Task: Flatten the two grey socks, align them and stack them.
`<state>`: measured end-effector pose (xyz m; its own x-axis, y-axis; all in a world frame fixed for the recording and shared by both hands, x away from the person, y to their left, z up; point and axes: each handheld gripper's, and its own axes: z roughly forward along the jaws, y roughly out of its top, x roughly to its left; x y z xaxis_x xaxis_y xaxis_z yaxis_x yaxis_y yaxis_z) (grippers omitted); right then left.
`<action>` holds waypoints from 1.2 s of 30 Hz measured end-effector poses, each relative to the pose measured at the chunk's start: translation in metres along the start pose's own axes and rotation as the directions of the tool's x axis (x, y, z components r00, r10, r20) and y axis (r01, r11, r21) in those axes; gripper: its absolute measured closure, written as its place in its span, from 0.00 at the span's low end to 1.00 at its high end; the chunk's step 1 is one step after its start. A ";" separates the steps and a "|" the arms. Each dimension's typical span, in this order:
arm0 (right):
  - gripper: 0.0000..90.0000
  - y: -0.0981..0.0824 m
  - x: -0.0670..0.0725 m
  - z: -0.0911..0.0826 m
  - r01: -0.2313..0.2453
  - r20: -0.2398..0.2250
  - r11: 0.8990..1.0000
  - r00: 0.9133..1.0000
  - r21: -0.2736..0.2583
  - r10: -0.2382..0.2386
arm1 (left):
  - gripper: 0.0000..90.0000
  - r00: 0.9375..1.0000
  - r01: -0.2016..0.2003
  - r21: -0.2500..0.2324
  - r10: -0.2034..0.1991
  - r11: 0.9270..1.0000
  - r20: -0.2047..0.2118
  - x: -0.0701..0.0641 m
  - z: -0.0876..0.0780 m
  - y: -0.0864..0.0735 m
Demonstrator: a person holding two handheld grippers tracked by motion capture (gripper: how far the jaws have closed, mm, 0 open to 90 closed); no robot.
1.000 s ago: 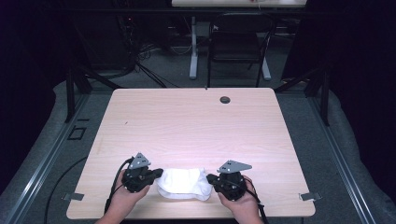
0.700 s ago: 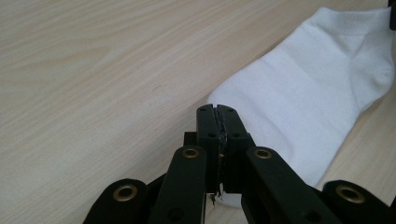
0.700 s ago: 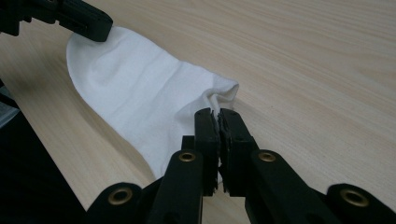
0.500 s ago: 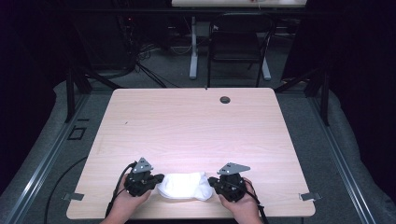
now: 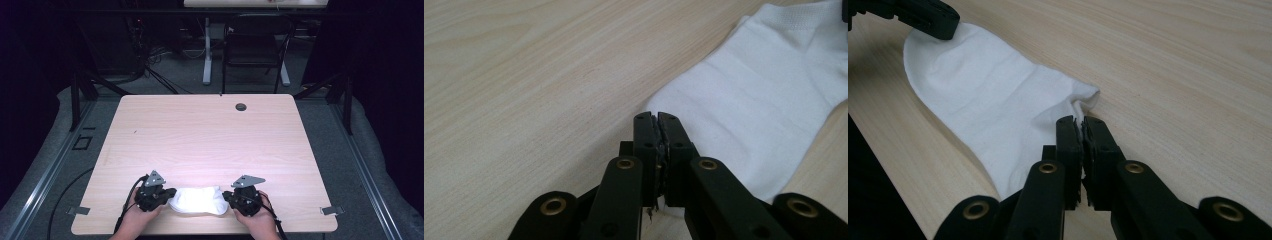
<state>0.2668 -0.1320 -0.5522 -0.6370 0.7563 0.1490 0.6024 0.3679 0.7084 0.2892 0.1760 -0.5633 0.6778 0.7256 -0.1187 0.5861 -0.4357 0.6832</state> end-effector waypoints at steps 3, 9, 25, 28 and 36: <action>0.96 0.001 0.000 0.000 0.005 -0.001 1.000 1.000 -0.011 -0.005 | 0.97 1.000 -0.001 0.007 0.001 1.000 0.002 0.000 0.001 -0.001; 0.96 0.004 0.001 0.004 0.011 -0.005 1.000 1.000 -0.018 -0.011 | 0.97 1.000 -0.010 0.014 0.010 1.000 0.001 -0.001 0.002 -0.001; 0.77 0.005 -0.001 -0.003 -0.001 0.020 0.996 1.000 -0.088 0.002 | 0.80 1.000 -0.021 -0.059 0.022 0.998 0.012 -0.005 -0.010 0.004; 0.76 0.007 0.005 -0.008 0.018 0.016 0.992 1.000 -0.126 -0.016 | 0.76 0.998 -0.054 -0.069 0.055 0.996 0.015 -0.009 -0.012 0.005; 0.69 0.005 0.016 0.010 0.094 -0.036 0.994 0.995 -0.049 -0.095 | 0.70 0.996 -0.077 -0.025 0.078 0.997 0.033 -0.015 -0.004 -0.003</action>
<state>0.2645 -0.1122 -0.5531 -0.7085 0.6978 0.1056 0.5160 0.4101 0.7521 0.2753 0.1691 -0.5608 0.7357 0.6715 -0.0885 0.5206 -0.4771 0.7081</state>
